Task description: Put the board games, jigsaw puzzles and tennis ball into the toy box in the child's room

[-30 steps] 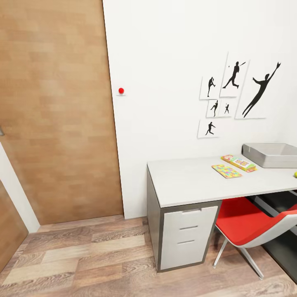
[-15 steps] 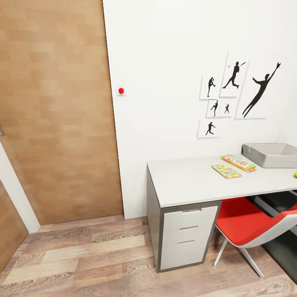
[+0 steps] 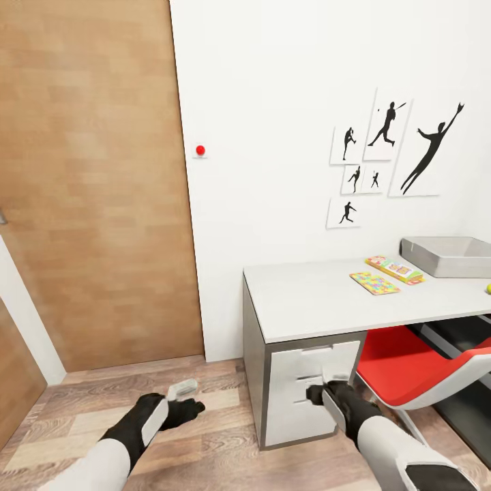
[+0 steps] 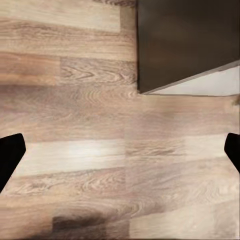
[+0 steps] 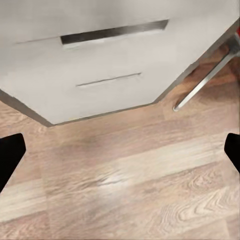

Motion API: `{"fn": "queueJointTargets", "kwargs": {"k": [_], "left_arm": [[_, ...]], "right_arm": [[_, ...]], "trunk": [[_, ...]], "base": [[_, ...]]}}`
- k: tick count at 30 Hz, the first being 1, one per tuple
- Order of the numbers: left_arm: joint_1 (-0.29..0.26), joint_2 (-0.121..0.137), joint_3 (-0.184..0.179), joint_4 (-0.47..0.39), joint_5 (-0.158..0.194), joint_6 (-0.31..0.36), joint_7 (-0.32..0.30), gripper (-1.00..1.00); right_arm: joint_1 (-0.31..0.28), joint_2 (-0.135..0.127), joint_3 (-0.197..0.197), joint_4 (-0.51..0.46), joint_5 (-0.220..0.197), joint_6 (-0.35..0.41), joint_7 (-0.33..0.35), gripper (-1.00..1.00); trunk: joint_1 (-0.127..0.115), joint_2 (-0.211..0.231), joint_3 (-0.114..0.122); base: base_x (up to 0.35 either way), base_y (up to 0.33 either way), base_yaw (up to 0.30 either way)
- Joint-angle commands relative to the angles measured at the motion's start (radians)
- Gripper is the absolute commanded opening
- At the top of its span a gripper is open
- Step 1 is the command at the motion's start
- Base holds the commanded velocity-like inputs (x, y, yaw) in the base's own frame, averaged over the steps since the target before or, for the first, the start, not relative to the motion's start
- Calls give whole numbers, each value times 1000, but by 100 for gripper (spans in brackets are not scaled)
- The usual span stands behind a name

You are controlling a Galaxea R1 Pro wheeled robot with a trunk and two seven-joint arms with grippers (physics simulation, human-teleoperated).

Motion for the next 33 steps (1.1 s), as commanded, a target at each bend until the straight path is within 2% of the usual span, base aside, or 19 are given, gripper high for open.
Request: {"fn": "queueJointTargets", "kwargs": {"k": [1,2,3,8,9,10,12,15,16,17,18,25,26,28,29,30,31,32,33], "left_arm": [[8,-7,-1,-48,3,19,-1,100],[19,-13,-1,-92,7,34,0,100],[46,-22,-3,-186,12,63,3,100],[158,-32,-3,-429,20,123,7,100],[200,-34,-3,-492,22,134,8,100],[216,-35,-3,-515,23,137,6,100],[233,-35,-3,-534,26,138,2,100],[248,-33,-2,-544,28,136,1,100],[267,-31,-3,-551,29,133,2,100],[270,-31,-3,-554,29,132,2,100],[279,-33,-2,-563,30,130,1,100],[281,-36,-2,-567,33,128,2,100],[282,-34,1,-567,57,127,3,100],[282,-32,2,-567,66,127,3,100],[282,-31,2,-567,88,126,3,100],[282,-38,-11,-573,172,110,11,100],[282,-43,-33,-582,171,101,16,100],[281,-42,-92,-586,186,76,27,100],[281,-42,-93,-586,187,74,27,100]], "right_arm": [[-3,0,1,-25,-2,10,-3,100],[-5,-1,1,-46,-1,12,-3,100],[-8,-2,2,-85,-2,17,-3,100],[-10,-6,4,-162,-1,26,-1,100],[3,-12,2,-176,-1,33,0,100],[35,-22,0,-186,-2,32,7,100],[102,-46,-4,-219,-1,29,53,100],[156,-63,-6,-302,1,24,126,100],[204,-93,-5,-427,1,29,201,100],[216,-100,-5,-451,1,30,212,100],[259,-120,-5,-544,1,32,246,100],[279,-125,-4,-657,3,53,257,100],[282,-127,-4,-694,2,122,259,100],[283,-127,-4,-697,2,136,259,100],[283,-127,-4,-700,2,157,259,100],[349,-125,-3,-715,4,248,259,100],[357,-125,-4,-718,3,253,259,100],[369,-129,-10,-732,1,272,260,100],[369,-129,-9,-736,1,273,260,100]], "trunk": [[0,-1,-1],[0,-1,-1],[0,-1,-1],[0,-1,-1],[0,-1,-1],[0,-1,-1],[0,-1,-1],[0,-1,-1],[0,-1,-1],[0,-1,-1],[0,-1,-1],[0,-1,-1],[0,-1,-1],[0,-1,-1],[0,-1,-1],[0,-1,-1],[0,-1,-1],[0,-1,-1],[0,-1,-1]], "base": [[0,0,0],[0,0,0],[0,0,0],[0,0,0],[0,0,0],[0,0,0],[0,0,0],[0,0,0],[0,0,0],[0,0,0],[0,0,0],[-105,0,0],[-295,0,0],[-299,0,0],[-243,0,0],[-26,0,0],[-17,0,0],[-1,0,0],[-1,0,0]]}}
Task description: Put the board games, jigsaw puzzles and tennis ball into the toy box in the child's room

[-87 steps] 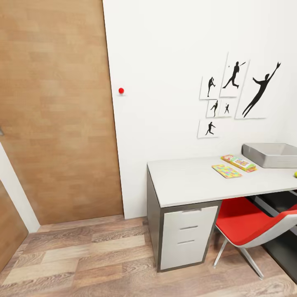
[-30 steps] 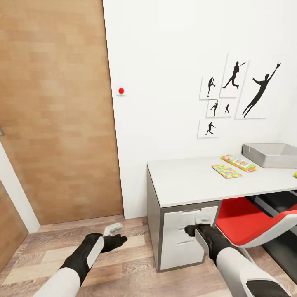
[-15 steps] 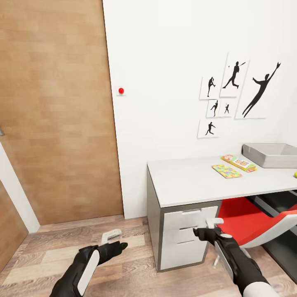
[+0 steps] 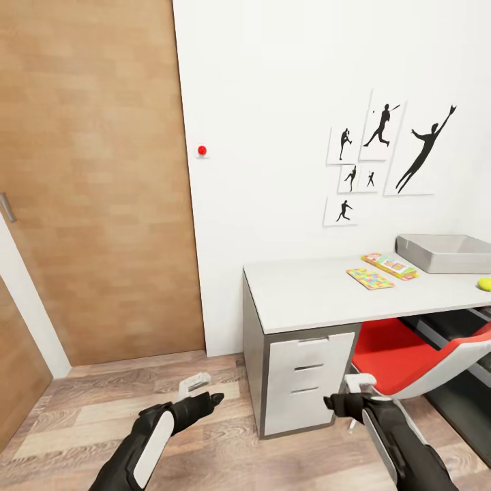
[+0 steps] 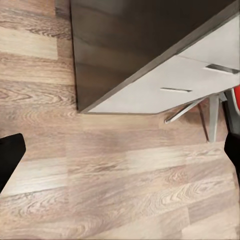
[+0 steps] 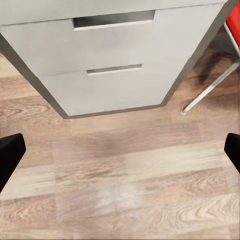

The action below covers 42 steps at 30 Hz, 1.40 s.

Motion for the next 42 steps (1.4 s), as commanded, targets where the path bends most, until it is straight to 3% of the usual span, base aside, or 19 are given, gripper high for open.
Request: {"fn": "queueJointTargets", "kwargs": {"k": [1,13,42], "left_arm": [[-1,0,0,-1,3,3,0,100],[-1,3,-1,-1,19,-4,0,100],[-3,-2,-10,9,19,-2,12,100]], "right_arm": [[0,0,-1,-6,0,6,4,100],[2,0,0,-27,-1,10,4,100],[-4,-3,-4,-26,-8,30,7,100]], "trunk": [[0,-1,-1],[0,-1,-1],[0,-1,-1]], "base": [[0,0,0],[-103,76,-228],[-6,5,-291]]}}
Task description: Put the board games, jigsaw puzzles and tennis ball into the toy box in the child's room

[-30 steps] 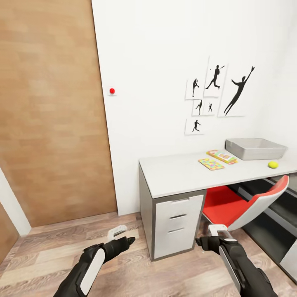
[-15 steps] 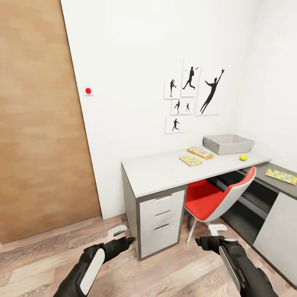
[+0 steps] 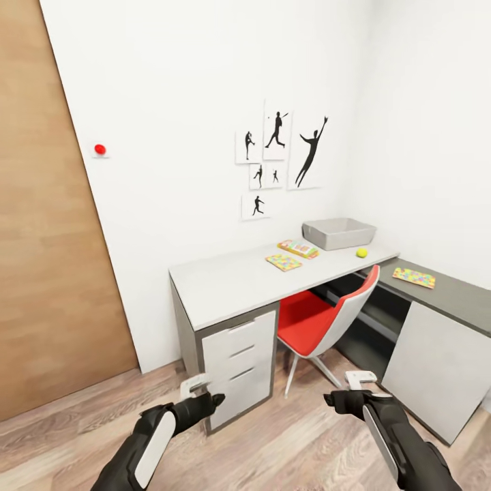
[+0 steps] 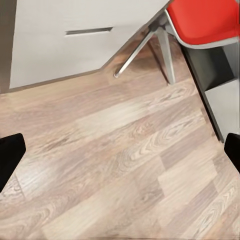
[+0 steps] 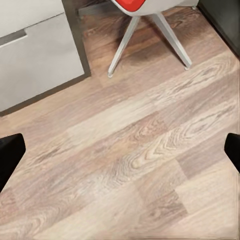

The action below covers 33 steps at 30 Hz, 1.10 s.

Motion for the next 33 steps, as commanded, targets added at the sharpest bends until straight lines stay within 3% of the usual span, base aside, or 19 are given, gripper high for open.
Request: {"fn": "queueJointTargets", "kwargs": {"k": [1,26,29,30,31,33], "left_arm": [[-1,0,1,3,4,4,1,100],[-8,-14,-9,13,-3,6,-13,100],[-8,-16,-9,10,-3,6,-16,100],[-8,-29,-149,-26,-3,11,18,100],[-8,-30,-177,-28,2,11,37,100],[-8,-29,-198,-27,26,10,54,100]], "right_arm": [[-1,0,-1,-1,-1,5,4,100],[-8,-3,-3,9,-1,5,3,100],[-16,-10,-28,10,0,17,1,100],[-109,-16,-122,14,2,156,-3,100],[-118,-16,-130,12,4,169,-4,100],[-126,-17,-136,6,7,180,-2,100]], "trunk": [[0,-1,-1],[0,-1,-1],[0,-1,-1],[0,-1,-1],[0,-1,-1],[0,-1,-1]], "base": [[0,0,-292],[0,0,-292],[0,0,-292],[0,0,-292],[0,0,-292],[0,0,-292]]}}
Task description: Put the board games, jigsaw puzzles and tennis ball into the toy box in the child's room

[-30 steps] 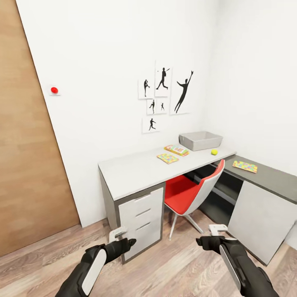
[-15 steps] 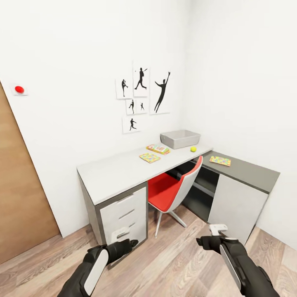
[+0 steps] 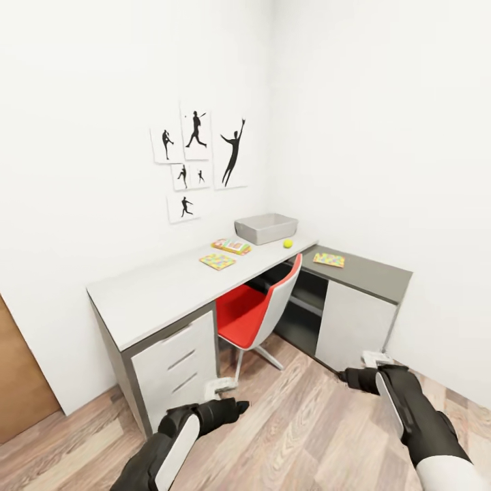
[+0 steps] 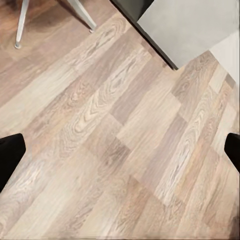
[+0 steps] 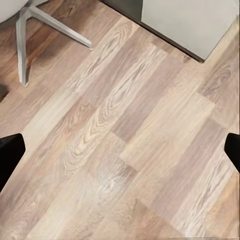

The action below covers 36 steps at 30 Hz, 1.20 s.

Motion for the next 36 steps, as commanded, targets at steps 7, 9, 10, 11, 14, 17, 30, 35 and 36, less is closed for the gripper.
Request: {"fn": "queueJointTargets", "kwargs": {"k": [7,9,10,11,14,17,30,35,36], "left_arm": [[-2,6,-19,-1,84,0,36,100],[-6,5,-21,-4,83,0,41,100],[-9,4,-22,-6,84,-1,61,100],[-10,4,-23,-7,85,-1,73,100],[-13,5,-22,-4,94,-4,103,100],[-14,7,-20,-1,101,-7,112,100],[-14,8,-22,-2,103,-7,94,100],[-13,8,-25,-7,102,-7,72,100],[-13,8,-25,-8,102,-7,70,100]], "right_arm": [[-37,-37,-7,-27,-5,25,11,100],[-40,-42,-6,-28,-7,25,11,100],[-42,-45,-5,-28,-7,24,12,100],[-43,-46,-4,-28,-8,24,12,100],[-45,-47,2,-27,-6,17,13,100],[-44,-46,5,-25,-3,14,14,100],[-43,-46,5,-25,0,13,14,100],[-43,-45,5,-25,0,13,14,100],[-43,-45,5,-25,0,13,14,100]], "trunk": [[0,-1,-1],[0,-1,-1],[0,-1,-1],[0,-1,-1],[0,-1,-1],[0,-1,-1],[0,-1,-1],[0,-1,-1],[0,-1,-1]], "base": [[0,0,-292],[0,0,-292],[0,0,-292],[0,0,-292],[0,0,-291],[0,0,-291],[0,0,-289],[24,0,-285],[93,0,-282]]}}
